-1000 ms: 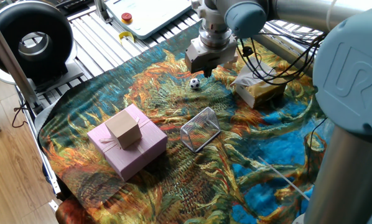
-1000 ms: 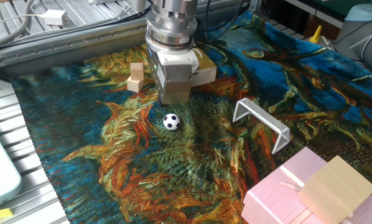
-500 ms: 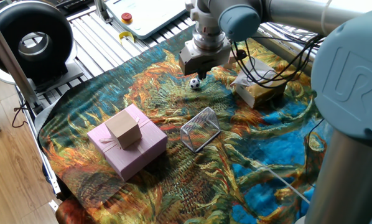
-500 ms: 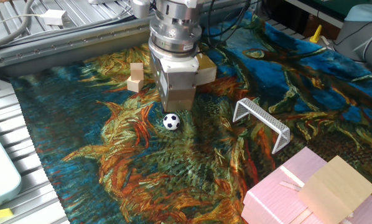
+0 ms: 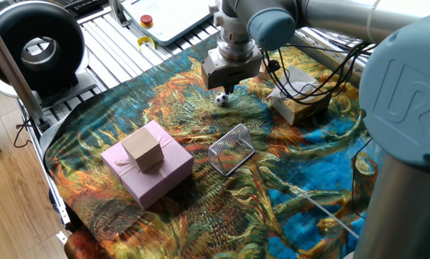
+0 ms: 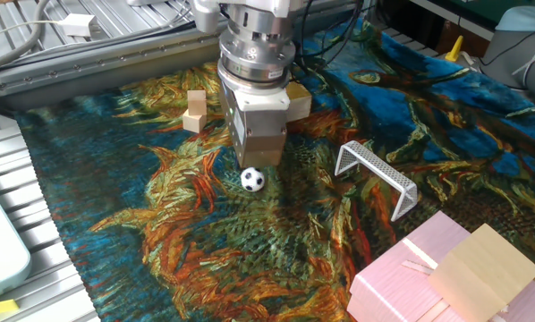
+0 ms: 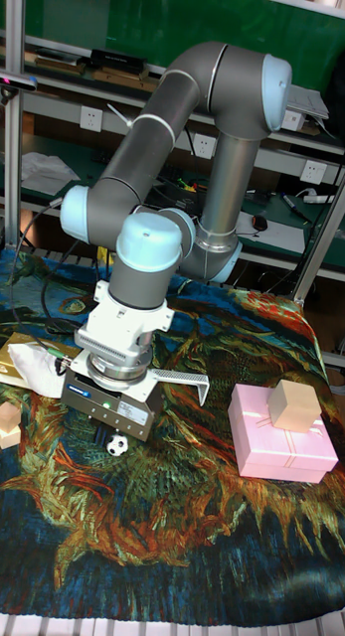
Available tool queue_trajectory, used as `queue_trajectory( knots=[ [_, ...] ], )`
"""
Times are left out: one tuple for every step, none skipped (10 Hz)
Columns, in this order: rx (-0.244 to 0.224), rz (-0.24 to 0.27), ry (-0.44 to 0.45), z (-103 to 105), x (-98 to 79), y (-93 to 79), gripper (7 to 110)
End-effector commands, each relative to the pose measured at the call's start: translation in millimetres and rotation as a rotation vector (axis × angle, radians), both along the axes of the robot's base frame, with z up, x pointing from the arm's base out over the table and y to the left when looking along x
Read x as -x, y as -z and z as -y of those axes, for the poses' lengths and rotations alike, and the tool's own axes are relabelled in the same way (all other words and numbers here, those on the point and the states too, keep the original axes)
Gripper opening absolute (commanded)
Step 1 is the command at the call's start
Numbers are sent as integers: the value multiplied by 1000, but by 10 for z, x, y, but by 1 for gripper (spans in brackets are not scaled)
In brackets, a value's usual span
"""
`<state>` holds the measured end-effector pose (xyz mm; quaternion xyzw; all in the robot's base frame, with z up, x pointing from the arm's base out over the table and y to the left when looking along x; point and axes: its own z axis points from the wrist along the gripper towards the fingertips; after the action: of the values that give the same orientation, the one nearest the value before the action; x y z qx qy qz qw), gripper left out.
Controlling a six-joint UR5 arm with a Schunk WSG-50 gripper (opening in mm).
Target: Push the soccer ball into the goal
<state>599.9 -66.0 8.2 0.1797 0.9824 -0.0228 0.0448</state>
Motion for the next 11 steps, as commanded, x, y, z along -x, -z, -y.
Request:
queue_trajectory(
  knots=[
    [-13,1,22,-132,-23,-12,7],
    [-15,0,27,-163,-20,-7,7],
    [-15,0,30,-183,-23,-4,7],
    [-15,0,33,-208,-27,-5,7],
    [-14,-1,38,-232,-23,-9,7],
    [-13,-2,42,-257,-18,-12,7],
    [-8,-3,46,-275,-10,-17,7],
    [-7,-5,47,-286,-7,-24,7],
    [-7,-5,49,-298,-7,-30,7],
    [-7,-4,53,-339,-9,-38,7],
    [-8,-6,60,-379,-10,-46,7]
  ],
)
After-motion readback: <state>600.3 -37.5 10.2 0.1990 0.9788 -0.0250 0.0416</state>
